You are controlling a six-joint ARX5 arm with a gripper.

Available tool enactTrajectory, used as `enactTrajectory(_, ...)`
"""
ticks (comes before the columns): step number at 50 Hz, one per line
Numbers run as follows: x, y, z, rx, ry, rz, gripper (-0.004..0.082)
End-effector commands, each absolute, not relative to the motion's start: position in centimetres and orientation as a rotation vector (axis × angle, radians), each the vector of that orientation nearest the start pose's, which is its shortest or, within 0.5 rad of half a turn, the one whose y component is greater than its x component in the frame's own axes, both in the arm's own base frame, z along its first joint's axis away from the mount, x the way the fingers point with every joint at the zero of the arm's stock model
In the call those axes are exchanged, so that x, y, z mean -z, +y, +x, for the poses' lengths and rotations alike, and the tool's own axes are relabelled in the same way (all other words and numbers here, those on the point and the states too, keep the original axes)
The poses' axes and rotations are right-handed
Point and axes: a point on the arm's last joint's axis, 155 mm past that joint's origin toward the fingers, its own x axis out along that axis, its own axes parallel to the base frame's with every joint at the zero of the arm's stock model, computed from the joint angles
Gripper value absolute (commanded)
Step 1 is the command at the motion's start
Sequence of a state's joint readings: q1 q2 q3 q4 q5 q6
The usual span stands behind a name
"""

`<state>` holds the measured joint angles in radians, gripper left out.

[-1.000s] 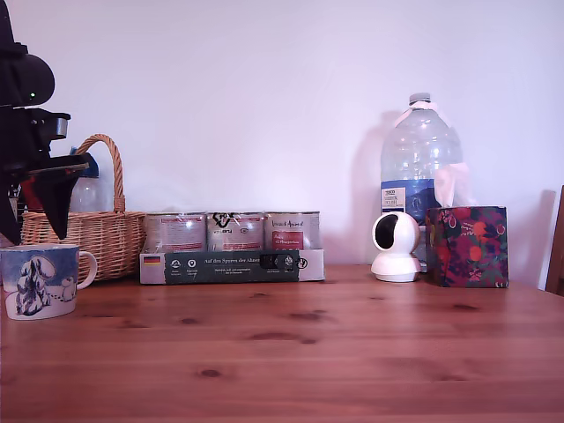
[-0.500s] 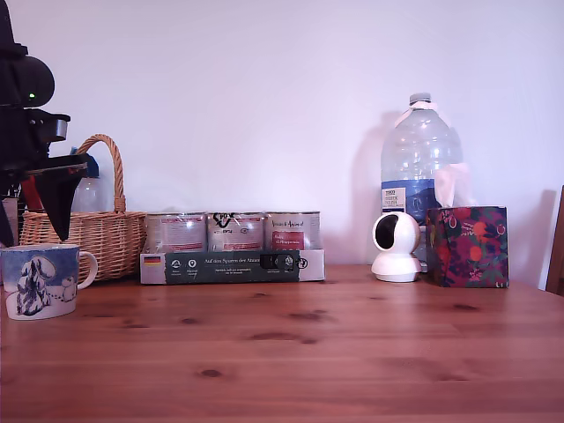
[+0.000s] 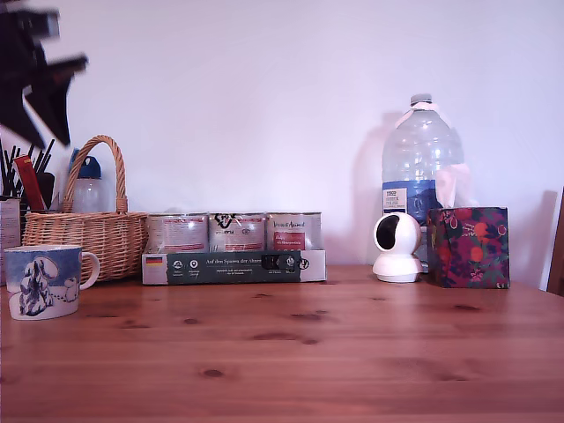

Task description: Pick up the coffee capsules from the table one by one and drop them inside the nearest coffee cup

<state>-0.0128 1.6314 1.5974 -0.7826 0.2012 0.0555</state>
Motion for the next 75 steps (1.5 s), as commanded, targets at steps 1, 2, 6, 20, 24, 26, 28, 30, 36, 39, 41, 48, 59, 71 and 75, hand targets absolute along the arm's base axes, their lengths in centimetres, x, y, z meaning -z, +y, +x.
enactTrajectory(1,-25.3,-4.8,45.0,0.240,0.768,-0.015,-0.0015)
enactTrajectory(2,-25.8,-4.9,44.8,0.243,0.758,-0.013,-0.0015)
enactTrajectory(6,-27.3,-5.3,44.2,0.251,0.711,-0.005,-0.0015)
enactTrajectory(20,-29.6,-6.3,40.5,0.282,0.477,0.022,-0.0014)
enactTrajectory(24,-29.6,-6.8,39.1,0.315,0.408,0.034,-0.0014)
enactTrajectory(26,-29.5,-7.0,38.5,0.327,0.383,0.043,-0.0014)
enactTrajectory(28,-29.0,-7.0,37.9,0.329,0.364,0.045,-0.0014)
enactTrajectory(30,-28.6,-6.9,37.4,0.328,0.346,0.047,-0.0014)
enactTrajectory(36,-26.6,-6.8,35.9,0.327,0.325,0.048,-0.0014)
enactTrajectory(39,-25.2,-6.8,35.2,0.327,0.324,0.048,-0.0014)
enactTrajectory(41,-24.4,-6.7,34.8,0.324,0.321,0.047,-0.0014)
enactTrajectory(48,-21.9,-6.4,33.6,0.310,0.300,0.016,-0.0014)
enactTrajectory(59,-18.4,-5.6,31.4,0.263,0.273,-0.053,-0.0014)
enactTrajectory(71,-15.5,-5.2,28.7,0.241,0.257,-0.117,-0.0014)
enactTrajectory(75,-15.4,-5.0,27.9,0.233,0.245,-0.138,-0.0014)
